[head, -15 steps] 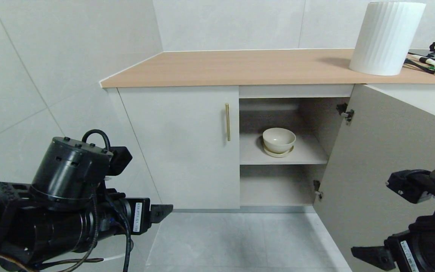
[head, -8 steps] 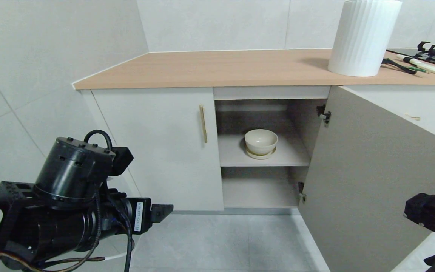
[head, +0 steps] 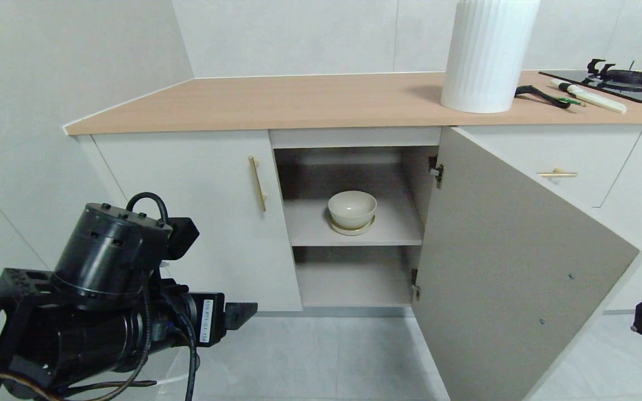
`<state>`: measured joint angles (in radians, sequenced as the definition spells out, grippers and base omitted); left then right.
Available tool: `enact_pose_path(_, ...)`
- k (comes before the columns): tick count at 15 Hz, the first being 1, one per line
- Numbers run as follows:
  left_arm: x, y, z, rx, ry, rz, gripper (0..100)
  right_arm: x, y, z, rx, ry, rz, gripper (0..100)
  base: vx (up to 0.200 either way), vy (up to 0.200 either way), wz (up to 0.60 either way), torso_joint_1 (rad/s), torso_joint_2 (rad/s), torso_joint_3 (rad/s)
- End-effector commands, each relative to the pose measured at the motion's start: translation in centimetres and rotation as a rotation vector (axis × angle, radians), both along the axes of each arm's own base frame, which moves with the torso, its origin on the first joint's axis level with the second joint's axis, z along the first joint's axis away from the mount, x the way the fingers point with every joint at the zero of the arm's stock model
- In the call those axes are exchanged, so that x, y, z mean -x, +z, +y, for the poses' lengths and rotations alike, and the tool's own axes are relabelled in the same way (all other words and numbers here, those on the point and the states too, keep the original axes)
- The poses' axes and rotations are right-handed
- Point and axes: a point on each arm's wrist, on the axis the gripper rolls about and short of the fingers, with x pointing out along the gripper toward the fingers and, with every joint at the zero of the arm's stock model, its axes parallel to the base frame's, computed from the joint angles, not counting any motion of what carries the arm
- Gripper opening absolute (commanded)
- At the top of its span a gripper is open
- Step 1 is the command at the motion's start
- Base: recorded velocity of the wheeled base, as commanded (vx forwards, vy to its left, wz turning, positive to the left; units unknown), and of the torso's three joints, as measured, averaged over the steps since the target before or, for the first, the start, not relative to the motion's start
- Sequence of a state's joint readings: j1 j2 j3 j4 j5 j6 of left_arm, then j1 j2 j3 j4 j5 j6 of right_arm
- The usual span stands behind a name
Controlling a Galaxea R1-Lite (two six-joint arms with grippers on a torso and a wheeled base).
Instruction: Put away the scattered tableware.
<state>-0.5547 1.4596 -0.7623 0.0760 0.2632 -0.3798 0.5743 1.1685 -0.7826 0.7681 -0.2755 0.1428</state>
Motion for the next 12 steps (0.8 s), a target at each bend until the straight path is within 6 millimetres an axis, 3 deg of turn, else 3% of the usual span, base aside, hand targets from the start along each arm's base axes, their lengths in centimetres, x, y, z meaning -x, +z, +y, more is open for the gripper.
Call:
enact_pose_path(1, 0.0, 0.0, 0.0, -0.002, 0.003, 0.001, 100, -0.7, 0.5, -0.7, -0.006, -0.083, -0.023, 100, 0.000, 0.000, 0.00, 0.000, 0.00, 0.000)
enact_pose_path(8, 0.0, -0.1, 0.0, -0.002, 0.000, 0.002, 100, -2.9, 0.8, -2.6, 0.041, -0.257, -0.062, 100, 0.000, 0.000, 0.00, 0.000, 0.00, 0.000)
enact_pose_path(12, 0.0, -0.1, 0.0, -0.002, 0.000, 0.002, 100, -5.4, 0.6, -3.6, 0.024, -0.373, -0.125, 100, 0.000, 0.000, 0.00, 0.000, 0.00, 0.000)
